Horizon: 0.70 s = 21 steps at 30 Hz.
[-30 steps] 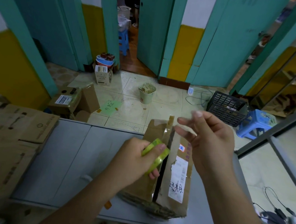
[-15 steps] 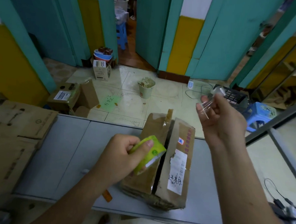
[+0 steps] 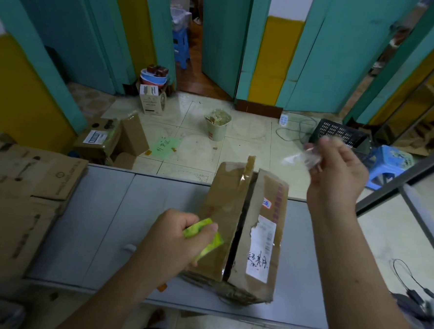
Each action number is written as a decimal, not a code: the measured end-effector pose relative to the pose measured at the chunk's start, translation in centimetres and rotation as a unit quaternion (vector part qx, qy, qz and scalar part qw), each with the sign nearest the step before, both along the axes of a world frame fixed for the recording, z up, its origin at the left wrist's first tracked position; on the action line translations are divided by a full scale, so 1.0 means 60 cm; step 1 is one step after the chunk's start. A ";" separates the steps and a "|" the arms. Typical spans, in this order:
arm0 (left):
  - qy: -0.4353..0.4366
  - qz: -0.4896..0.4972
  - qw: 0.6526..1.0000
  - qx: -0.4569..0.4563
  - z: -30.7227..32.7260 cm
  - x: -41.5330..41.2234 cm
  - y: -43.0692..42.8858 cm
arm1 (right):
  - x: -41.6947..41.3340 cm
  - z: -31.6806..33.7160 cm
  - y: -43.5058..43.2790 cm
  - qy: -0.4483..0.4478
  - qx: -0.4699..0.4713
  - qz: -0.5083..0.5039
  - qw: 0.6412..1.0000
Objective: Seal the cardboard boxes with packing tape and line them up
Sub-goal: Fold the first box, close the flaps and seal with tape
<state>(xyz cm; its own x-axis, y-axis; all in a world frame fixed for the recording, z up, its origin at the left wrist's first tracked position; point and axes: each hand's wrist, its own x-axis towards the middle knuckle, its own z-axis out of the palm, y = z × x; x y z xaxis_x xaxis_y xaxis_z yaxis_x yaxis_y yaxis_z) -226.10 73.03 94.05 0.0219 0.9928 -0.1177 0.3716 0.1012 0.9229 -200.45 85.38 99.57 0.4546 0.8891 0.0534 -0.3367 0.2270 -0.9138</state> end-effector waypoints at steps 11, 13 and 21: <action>0.021 0.027 0.997 -0.071 -0.001 -0.013 -0.012 | 0.063 -0.019 0.044 -0.488 0.108 0.041 0.865; 0.016 0.032 0.996 -0.082 0.003 -0.012 -0.016 | 0.072 -0.023 0.050 -0.523 0.109 0.068 0.843; -0.069 0.034 0.989 -0.124 0.018 0.022 -0.054 | 0.038 -0.042 0.085 -0.447 0.099 0.129 0.880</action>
